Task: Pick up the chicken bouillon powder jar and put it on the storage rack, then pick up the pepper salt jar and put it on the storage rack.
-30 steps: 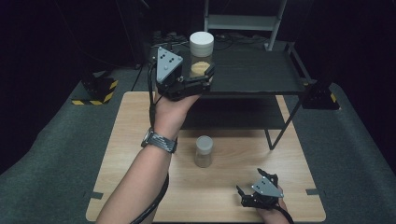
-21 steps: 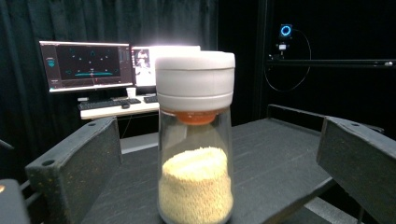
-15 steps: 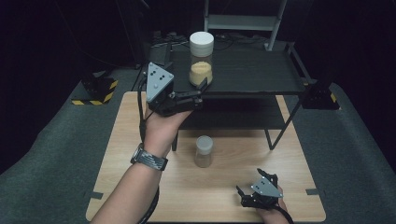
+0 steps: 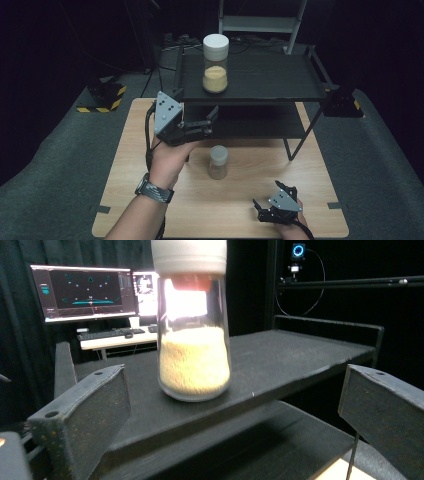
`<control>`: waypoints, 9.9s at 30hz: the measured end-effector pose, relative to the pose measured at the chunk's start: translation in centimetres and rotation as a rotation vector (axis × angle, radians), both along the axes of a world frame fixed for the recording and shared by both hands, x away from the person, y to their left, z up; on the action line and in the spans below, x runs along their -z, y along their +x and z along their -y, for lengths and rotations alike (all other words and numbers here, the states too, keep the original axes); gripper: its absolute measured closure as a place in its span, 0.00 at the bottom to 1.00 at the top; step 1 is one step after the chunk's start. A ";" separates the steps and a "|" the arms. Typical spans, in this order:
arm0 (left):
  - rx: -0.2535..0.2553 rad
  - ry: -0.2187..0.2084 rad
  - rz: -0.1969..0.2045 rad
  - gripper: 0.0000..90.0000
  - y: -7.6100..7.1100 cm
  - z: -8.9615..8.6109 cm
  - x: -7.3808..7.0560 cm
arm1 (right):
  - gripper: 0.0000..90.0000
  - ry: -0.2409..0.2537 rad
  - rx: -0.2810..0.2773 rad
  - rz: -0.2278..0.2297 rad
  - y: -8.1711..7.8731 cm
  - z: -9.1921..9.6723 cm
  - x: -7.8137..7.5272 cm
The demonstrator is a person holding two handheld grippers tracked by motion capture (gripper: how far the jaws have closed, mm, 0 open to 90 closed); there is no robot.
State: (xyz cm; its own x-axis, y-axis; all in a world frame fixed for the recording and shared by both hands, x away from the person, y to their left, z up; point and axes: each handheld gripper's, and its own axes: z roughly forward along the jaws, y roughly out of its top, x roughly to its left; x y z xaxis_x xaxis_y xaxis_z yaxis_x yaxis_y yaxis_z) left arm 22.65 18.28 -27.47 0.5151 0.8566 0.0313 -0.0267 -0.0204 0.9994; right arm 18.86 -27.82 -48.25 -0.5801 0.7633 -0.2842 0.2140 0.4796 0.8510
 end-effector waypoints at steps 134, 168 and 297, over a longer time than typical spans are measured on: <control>0.011 0.465 -0.375 0.01 -3.7 0.1 19.9 | 0.00 0.231 -0.080 0.134 -0.2 -0.8 -3.7; 0.036 0.441 -0.377 0.01 -3.6 -0.6 20.0 | 0.00 0.269 -0.144 0.045 7.2 -7.9 -2.7; 0.047 0.449 -0.363 0.01 -3.8 -0.7 20.1 | 0.37 0.528 -0.047 0.224 0.6 5.4 -8.5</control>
State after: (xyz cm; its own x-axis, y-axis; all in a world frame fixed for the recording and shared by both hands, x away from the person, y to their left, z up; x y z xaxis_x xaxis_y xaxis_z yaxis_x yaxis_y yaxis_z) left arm 18.89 19.02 -47.54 0.5980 0.7759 0.2007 0.3049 -0.4519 0.8384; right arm 19.47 -33.19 -39.71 -0.5864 0.8100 0.0084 -0.0105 -0.0179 0.9998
